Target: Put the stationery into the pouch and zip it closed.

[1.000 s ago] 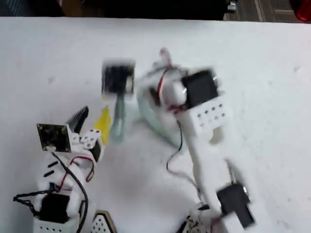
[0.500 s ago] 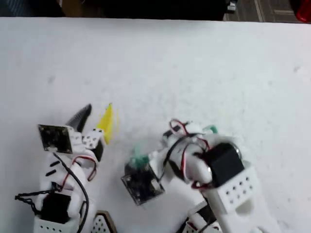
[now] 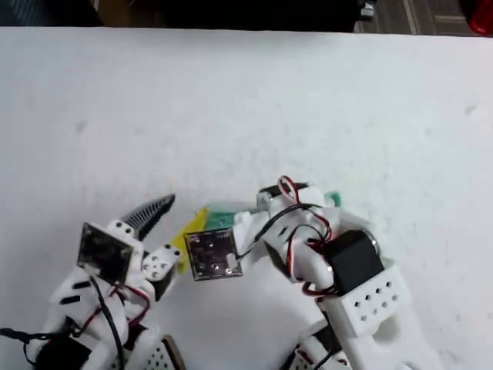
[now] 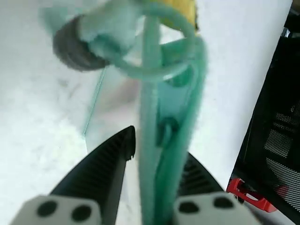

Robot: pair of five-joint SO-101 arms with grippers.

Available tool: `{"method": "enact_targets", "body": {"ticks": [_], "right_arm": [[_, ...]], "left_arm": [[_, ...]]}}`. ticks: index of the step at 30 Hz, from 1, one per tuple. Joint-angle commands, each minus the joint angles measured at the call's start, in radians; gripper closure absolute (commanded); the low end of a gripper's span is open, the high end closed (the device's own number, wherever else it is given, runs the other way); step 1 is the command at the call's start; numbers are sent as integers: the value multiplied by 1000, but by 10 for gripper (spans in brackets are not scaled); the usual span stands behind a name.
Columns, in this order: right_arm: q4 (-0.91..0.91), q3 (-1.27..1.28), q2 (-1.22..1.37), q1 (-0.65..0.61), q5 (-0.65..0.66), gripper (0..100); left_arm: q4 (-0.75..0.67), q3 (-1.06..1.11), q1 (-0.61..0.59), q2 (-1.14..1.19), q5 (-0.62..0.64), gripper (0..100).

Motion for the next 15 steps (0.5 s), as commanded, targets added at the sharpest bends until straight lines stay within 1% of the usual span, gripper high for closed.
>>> {"method": "enact_targets", "body": {"ticks": [1, 4, 7, 8, 11, 15], "right_arm": [[-33, 25, 8, -25, -14, 981], [-65, 58, 8, -58, -37, 981], [-156, 68, 5, -58, -137, 981], [-193, 68, 5, -56, -170, 981], [-248, 68, 5, -22, -241, 981], [-254, 71, 5, 19, -253, 981]], "left_arm": [[-37, -61, 19, 7, 80, 805], [-46, -38, 59, 7, 78, 805], [-43, 3, 166, 5, 75, 805], [-41, 2, 182, 5, 74, 805], [-40, -44, 130, 5, 52, 805], [-18, -89, 12, 5, 72, 805]]}}
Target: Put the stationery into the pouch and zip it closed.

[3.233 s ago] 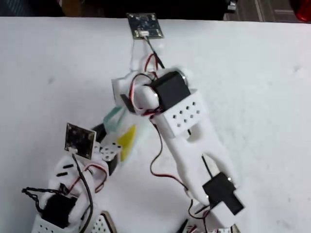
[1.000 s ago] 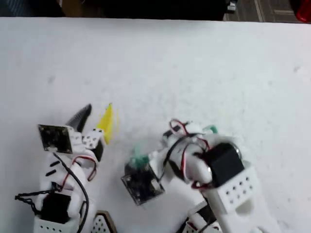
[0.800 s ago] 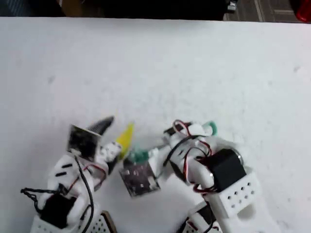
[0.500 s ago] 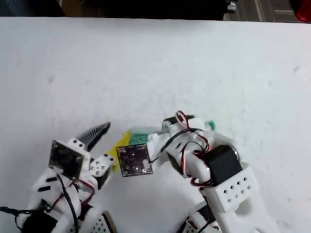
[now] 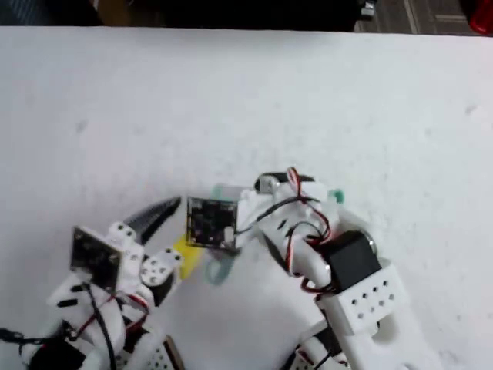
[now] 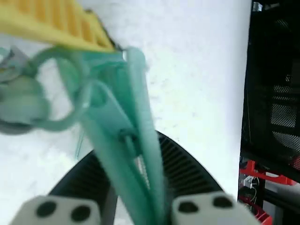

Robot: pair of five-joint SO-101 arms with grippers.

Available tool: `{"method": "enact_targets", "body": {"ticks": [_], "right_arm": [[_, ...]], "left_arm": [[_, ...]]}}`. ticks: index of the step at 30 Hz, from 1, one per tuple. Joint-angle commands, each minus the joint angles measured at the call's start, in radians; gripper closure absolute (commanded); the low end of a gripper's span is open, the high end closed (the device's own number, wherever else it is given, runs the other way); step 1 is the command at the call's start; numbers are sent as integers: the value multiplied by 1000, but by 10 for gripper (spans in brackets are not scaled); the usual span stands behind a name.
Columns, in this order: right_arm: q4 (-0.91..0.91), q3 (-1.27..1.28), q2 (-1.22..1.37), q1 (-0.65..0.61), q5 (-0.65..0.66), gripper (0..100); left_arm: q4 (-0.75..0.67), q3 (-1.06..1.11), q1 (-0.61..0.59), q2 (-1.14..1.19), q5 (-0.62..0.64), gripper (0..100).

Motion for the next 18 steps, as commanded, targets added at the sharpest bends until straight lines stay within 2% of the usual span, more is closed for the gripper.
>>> {"method": "enact_targets", "body": {"ticks": [1, 5, 9, 11, 15, 18], "right_arm": [[-50, 0, 10, 22, -31, 981], [-36, 2, 10, 10, -31, 981], [-15, 3, 10, -58, -31, 981], [-10, 2, 10, -79, -32, 981], [-13, -2, 10, -67, -32, 981], [-13, -6, 8, -39, -32, 981]], "left_arm": [[-14, -68, -77, 5, 15, 805], [-31, -68, -79, 5, 23, 805], [-201, -6, 2, 10, -21, 806], [-253, 32, 59, 10, -35, 837], [-232, 52, 200, 7, -35, 883], [-180, 35, 228, 7, -37, 883]]}}
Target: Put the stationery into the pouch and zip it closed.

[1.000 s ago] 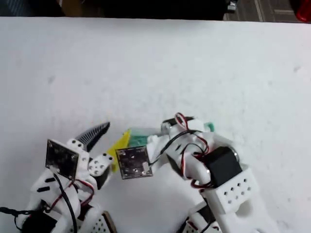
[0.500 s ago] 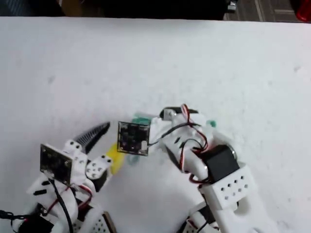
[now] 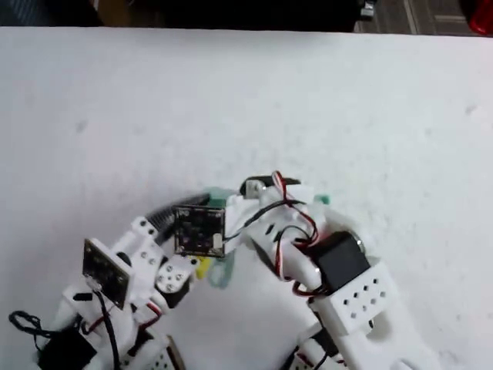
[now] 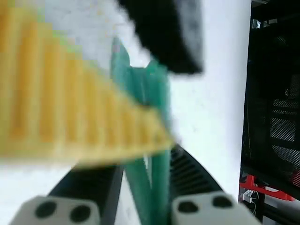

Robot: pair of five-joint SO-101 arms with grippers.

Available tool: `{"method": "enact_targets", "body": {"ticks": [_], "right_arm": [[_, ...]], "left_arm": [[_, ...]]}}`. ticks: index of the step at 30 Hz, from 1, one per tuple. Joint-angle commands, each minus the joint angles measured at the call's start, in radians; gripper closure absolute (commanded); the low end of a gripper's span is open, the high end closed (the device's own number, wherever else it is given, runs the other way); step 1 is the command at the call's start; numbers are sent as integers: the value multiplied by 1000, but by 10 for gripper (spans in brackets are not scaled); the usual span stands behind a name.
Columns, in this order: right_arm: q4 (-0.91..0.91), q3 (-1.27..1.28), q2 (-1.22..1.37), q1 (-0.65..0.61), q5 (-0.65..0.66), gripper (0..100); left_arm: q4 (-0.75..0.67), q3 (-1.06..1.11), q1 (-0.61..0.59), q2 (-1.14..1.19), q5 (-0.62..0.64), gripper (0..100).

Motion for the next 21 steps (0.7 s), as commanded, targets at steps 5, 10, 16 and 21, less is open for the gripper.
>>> {"method": "enact_targets", "body": {"ticks": [5, 10, 16, 21], "right_arm": [[-45, -12, -31, 82, -28, 981], [-64, -12, -130, 81, -101, 981], [-58, -6, -171, 85, -107, 981], [-45, -6, -174, 73, -107, 981]], "left_arm": [[100, -52, 65, 7, -12, 883], [101, -117, -71, 7, -78, 883], [206, -239, -271, 7, -87, 883], [212, -160, -289, 7, -101, 871]]}}
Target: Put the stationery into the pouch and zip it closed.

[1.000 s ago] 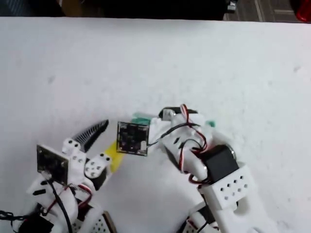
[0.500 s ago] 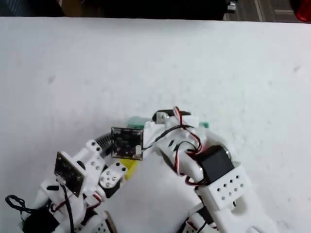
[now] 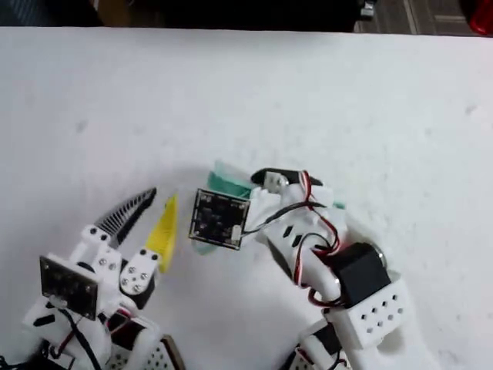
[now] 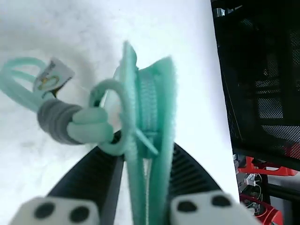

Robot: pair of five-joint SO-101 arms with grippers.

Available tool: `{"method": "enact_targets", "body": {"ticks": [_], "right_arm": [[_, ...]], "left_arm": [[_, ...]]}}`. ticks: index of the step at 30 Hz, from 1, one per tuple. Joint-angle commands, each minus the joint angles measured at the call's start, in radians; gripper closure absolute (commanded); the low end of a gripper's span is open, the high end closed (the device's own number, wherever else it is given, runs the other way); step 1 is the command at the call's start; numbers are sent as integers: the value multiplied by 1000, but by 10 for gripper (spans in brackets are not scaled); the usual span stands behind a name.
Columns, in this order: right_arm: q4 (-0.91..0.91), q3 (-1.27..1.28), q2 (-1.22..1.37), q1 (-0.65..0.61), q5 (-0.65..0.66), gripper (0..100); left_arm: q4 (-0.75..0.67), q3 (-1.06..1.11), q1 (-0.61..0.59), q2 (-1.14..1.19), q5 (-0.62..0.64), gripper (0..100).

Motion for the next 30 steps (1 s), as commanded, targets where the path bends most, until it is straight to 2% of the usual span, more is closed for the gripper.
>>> {"method": "enact_targets", "body": {"ticks": [1, 5, 7, 11, 14, 19, 21, 27, 30], "right_arm": [[-15, -11, -31, -5, -8, 981], [-15, -15, -36, -15, -6, 981], [-15, -15, -36, -21, -6, 981], [7, -17, -38, -51, 0, 981], [39, -17, -38, -96, 9, 981], [110, -17, -84, -185, 143, 981], [108, -17, -125, -206, 183, 981], [163, -12, -153, -255, 367, 981], [162, -12, -153, -259, 373, 981]], "left_arm": [[-6, 58, -10, 7, -44, 850], [25, 106, 16, 7, -80, 733], [40, 98, 22, 7, -84, 729], [38, 98, 24, 7, -195, 726], [35, 97, 25, 7, -213, 725], [40, 114, 102, 7, -216, 725], [29, 146, 125, 7, -253, 725], [-44, 244, 134, 7, -269, 725], [-58, 247, 163, 7, -222, 725]]}}
